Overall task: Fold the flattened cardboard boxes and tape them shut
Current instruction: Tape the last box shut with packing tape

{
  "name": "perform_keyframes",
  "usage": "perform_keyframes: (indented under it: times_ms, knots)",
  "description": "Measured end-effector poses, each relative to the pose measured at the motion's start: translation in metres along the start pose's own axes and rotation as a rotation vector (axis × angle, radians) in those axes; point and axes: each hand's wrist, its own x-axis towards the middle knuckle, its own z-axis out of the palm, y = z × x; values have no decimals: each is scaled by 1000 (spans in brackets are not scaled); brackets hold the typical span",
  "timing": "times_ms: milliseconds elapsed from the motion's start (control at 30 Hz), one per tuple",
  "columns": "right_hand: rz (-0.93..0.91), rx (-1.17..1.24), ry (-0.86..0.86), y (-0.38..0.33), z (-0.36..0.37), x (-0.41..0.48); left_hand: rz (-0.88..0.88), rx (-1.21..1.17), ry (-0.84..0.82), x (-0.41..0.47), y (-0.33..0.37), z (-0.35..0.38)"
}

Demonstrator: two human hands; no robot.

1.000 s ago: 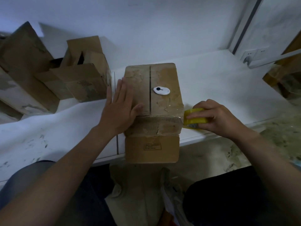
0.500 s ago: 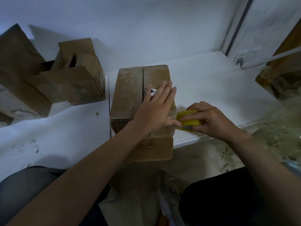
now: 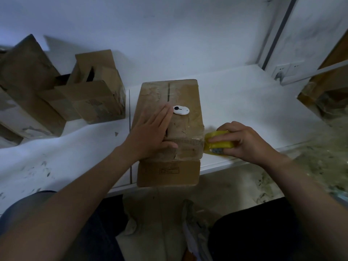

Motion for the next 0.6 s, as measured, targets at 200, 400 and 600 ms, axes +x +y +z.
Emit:
perform_keyframes:
  times_ms: [200,400,600]
  knots:
    - [2,3,-1,-3,-2,1,0,18,-78,-22,-37,0]
    - [11,-39,-9,-9,2,5,-20,-170,-83,-38,-58,-1]
    - [-16,-48,34,-12,7,5,-474,-1040,48,-51,-37,9]
